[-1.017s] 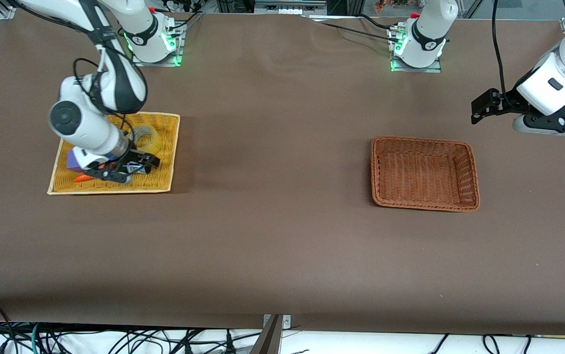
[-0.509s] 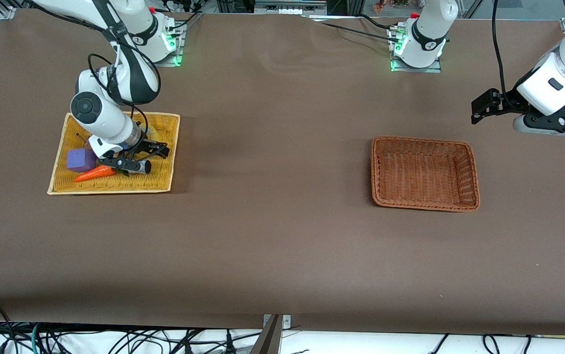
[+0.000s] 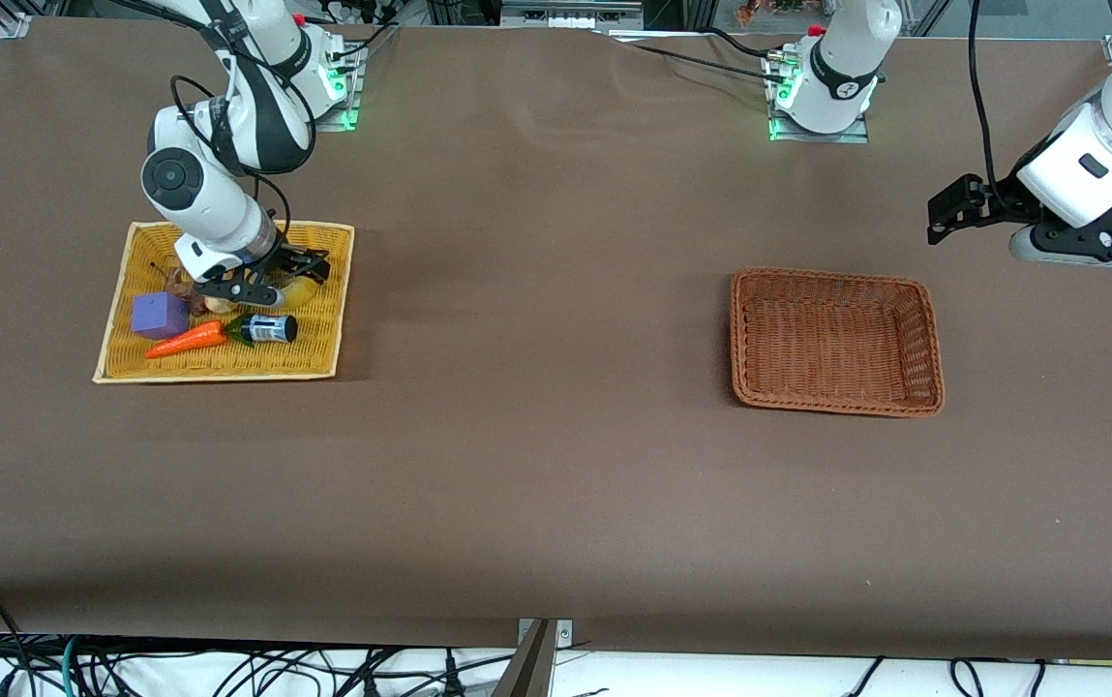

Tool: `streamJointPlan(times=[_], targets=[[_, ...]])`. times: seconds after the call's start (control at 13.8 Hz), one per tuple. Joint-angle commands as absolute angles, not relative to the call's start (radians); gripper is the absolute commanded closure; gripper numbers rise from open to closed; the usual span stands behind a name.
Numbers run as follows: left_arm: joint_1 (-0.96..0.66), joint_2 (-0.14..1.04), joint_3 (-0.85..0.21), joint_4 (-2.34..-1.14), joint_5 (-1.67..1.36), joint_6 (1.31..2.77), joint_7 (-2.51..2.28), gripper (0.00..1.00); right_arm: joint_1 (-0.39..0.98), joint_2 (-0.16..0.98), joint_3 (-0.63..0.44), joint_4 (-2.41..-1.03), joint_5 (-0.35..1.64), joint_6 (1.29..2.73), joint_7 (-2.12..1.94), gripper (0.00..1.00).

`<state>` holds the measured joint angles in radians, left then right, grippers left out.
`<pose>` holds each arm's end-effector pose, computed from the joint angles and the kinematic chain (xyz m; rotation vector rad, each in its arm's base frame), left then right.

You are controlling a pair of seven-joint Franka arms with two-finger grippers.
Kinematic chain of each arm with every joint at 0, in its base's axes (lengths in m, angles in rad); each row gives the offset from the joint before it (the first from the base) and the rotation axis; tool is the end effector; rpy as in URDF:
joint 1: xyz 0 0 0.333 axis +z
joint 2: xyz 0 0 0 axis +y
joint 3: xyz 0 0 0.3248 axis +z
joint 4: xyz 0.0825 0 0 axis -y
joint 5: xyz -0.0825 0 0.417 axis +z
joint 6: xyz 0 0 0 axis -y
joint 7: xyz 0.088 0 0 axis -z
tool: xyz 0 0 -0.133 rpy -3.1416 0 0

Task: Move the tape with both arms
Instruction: 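Reach the right gripper down over the clear tape roll and grasp it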

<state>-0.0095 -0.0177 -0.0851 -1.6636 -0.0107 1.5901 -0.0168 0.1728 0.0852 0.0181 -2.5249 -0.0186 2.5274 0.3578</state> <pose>0.5765 -0.0565 0.5725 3.1319 -0.1210 -0.0882 0.4605 0.0891 0.1921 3.0998 -0.2349 -0.1202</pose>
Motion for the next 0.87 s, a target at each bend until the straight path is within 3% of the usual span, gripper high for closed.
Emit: streamJointPlan(times=[0.0, 0.65, 0.73, 0.8], targets=[[-0.003, -0.011, -0.087, -1.643, -0.008, 1.571, 0.003, 0.00, 0.172, 0.078, 0.023, -2.595, -0.032, 2.618, 0.359, 0.00], [-0.003, -0.011, -0.087, -1.641, -0.008, 1.572, 0.003, 0.00, 0.173, 0.155, 0.023, -2.599, -0.032, 2.694, 0.359, 0.00], [-0.003, -0.011, -0.087, -1.641, -0.008, 1.572, 0.003, 0.00, 0.172, 0.158, 0.023, -2.599, -0.032, 2.692, 0.351, 0.26], [-0.003, -0.011, -0.087, -1.641, -0.008, 1.572, 0.003, 0.00, 0.172, 0.156, 0.023, -2.597, -0.032, 2.686, 0.335, 0.66]])
